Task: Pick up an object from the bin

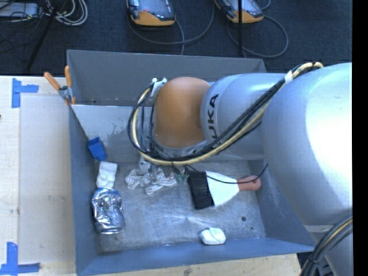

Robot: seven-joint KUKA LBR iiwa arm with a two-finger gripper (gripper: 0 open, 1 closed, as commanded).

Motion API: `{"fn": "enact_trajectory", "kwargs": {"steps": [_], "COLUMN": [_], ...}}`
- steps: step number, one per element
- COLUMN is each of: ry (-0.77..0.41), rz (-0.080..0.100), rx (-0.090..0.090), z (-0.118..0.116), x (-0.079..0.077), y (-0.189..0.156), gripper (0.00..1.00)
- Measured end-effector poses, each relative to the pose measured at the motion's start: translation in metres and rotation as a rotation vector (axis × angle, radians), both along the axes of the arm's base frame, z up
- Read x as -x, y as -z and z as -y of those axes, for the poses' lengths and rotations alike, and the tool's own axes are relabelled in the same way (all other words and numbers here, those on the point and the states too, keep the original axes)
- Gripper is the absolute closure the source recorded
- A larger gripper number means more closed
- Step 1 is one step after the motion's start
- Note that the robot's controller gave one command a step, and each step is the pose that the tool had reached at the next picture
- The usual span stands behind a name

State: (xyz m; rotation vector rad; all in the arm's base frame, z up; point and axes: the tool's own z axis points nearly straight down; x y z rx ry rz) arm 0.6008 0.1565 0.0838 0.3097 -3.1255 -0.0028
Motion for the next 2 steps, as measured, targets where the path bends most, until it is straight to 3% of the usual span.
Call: {"fn": "enact_trajectory", "kwargs": {"steps": [1,2], "ry": [-0.010,-0.009], "rz": [0.001,0.001], "rx": [0.001,0.001], "z": [0.0032,0.0034], "x": [-0.0002,-0.0003], "y": [-0.0474,-0.0474], "gripper": [1.00,1.00]}}
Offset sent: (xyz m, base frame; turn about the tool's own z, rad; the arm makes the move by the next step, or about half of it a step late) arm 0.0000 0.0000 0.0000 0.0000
